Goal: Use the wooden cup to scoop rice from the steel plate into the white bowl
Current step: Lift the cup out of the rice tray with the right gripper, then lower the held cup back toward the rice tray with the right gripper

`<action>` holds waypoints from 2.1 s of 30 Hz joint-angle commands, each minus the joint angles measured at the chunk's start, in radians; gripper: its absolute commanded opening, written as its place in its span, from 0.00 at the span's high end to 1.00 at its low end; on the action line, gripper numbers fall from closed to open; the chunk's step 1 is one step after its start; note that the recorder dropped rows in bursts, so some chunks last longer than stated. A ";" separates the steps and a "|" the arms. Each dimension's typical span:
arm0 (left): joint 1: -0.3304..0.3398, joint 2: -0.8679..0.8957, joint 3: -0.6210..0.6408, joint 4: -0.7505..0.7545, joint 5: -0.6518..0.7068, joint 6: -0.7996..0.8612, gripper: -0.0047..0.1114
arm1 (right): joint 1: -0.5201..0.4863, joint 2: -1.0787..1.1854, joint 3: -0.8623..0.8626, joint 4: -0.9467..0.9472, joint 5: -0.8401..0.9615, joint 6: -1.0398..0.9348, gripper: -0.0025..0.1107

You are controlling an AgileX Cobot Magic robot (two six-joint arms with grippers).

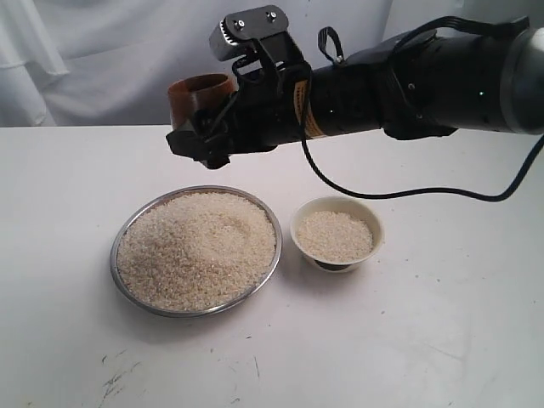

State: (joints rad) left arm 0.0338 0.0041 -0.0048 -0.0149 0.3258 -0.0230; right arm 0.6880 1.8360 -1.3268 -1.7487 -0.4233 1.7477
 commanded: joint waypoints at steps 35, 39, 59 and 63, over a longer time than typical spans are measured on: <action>0.002 -0.004 0.005 -0.001 -0.007 -0.001 0.96 | 0.195 0.088 -0.161 1.319 1.110 -2.477 0.98; 0.002 -0.004 0.005 -0.001 -0.007 -0.001 0.96 | 0.211 0.151 -0.230 1.319 1.207 -2.493 0.98; 0.002 -0.004 0.005 -0.001 -0.007 -0.001 0.96 | 0.207 0.217 -0.263 1.096 1.331 -2.481 0.98; 0.002 -0.004 0.005 -0.001 -0.007 -0.001 0.96 | 0.196 0.243 -0.267 1.033 1.308 -2.474 0.98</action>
State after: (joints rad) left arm 0.0338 0.0041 -0.0048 -0.0149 0.3258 -0.0230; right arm 0.8942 2.0699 -1.5839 -0.6584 0.9027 -0.7362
